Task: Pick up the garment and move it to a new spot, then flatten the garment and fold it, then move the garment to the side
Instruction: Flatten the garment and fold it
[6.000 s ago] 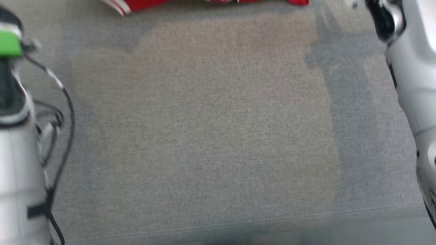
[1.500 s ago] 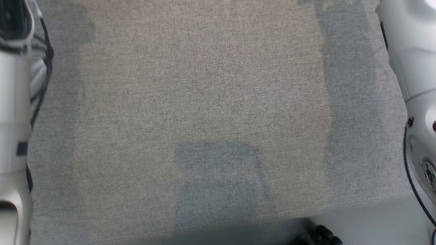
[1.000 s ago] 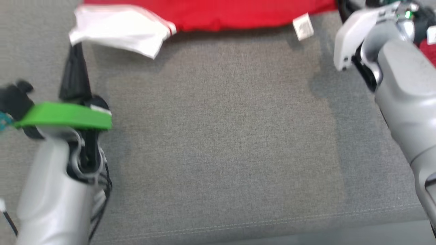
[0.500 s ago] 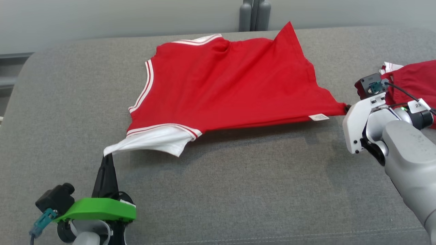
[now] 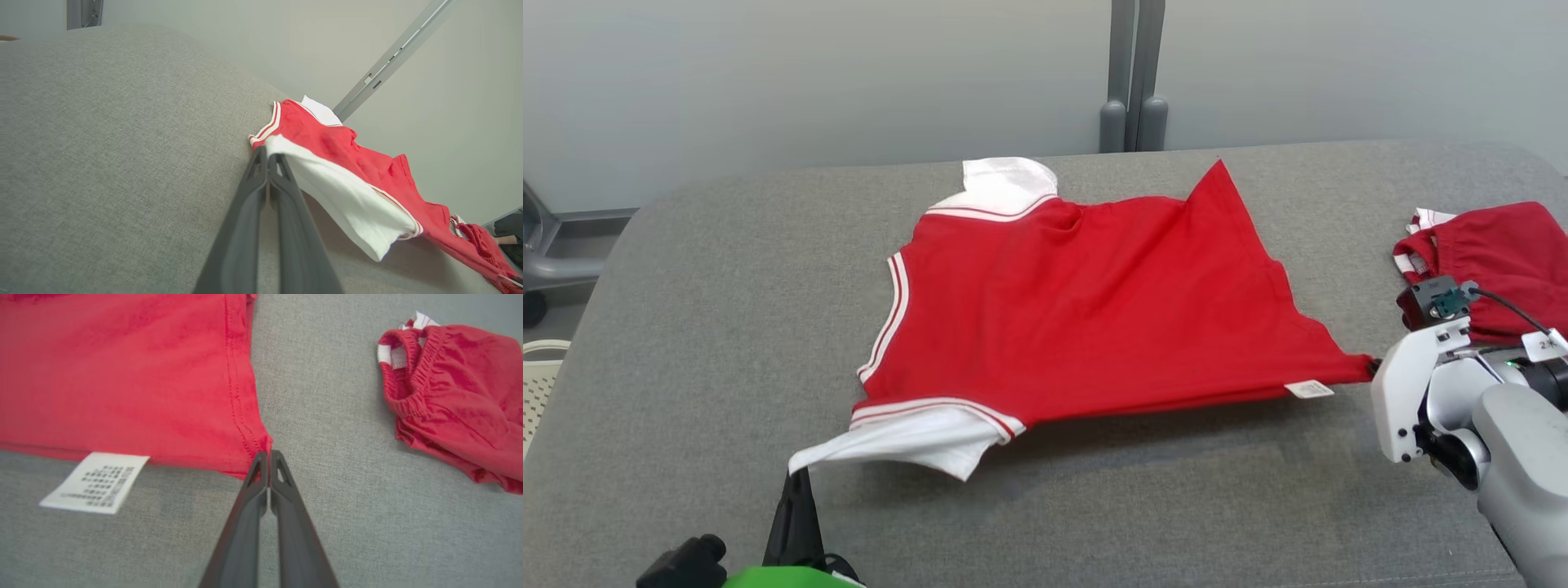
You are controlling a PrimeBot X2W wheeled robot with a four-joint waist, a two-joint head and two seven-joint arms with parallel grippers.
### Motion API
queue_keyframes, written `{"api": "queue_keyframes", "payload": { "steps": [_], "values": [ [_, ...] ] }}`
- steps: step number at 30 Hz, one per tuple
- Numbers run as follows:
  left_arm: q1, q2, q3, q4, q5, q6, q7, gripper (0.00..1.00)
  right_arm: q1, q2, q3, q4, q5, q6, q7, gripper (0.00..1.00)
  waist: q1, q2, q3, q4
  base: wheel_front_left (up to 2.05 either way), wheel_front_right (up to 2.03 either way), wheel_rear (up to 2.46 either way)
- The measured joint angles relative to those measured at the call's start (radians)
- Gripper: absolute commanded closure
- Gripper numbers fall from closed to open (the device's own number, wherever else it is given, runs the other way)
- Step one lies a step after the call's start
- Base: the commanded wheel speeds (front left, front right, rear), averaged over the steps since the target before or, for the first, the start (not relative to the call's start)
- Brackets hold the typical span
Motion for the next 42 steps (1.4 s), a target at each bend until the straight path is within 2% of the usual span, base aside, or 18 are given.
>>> {"api": "queue_keyframes", "payload": {
  "steps": [6,14,18,24,33,38,42],
  "values": [
    [0.06,-0.007,0.005,-0.001,0.03,0.02,0.0,1.0,0.152,0.025,-0.169,-0.118,-0.076,0.0,0.034,1.0,0.0,0.0,-0.008,-0.007,0.0,0.0,0.0],
    [0.165,0.0,-0.023,-0.027,0.055,0.043,0.007,1.0,0.387,0.132,-0.374,-0.339,-0.175,0.0,0.126,1.0,0.0,0.0,0.0,-0.009,0.0,0.0,0.0],
    [0.207,0.011,-0.036,-0.054,0.06,0.044,0.032,1.0,0.469,0.174,-0.435,-0.463,-0.215,0.0,0.177,1.0,0.0,0.0,0.009,-0.015,0.0,0.0,0.0],
    [0.201,0.01,-0.052,-0.123,0.043,0.042,0.058,1.0,0.505,0.236,-0.482,-0.597,-0.237,0.0,0.188,1.0,0.0,0.0,0.021,-0.027,0.0,0.0,0.0],
    [-0.014,0.022,-0.114,-0.149,0.061,0.04,0.19,1.0,0.448,0.272,-0.498,-0.628,-0.231,0.0,0.158,1.0,0.0,0.0,0.035,-0.024,0.0,0.0,0.0],
    [-0.162,0.039,-0.13,-0.065,0.098,0.064,0.264,1.0,0.362,0.303,-0.516,-0.572,-0.224,0.0,0.127,1.0,0.0001,0.0,0.059,-0.025,0.0,0.0,0.0],
    [-0.247,0.038,-0.13,-0.003,0.103,0.074,0.283,1.0,0.304,0.315,-0.522,-0.521,-0.223,0.0,0.108,1.0,0.0001,0.0,0.08,-0.027,0.0,0.0,0.0]
  ]
}}
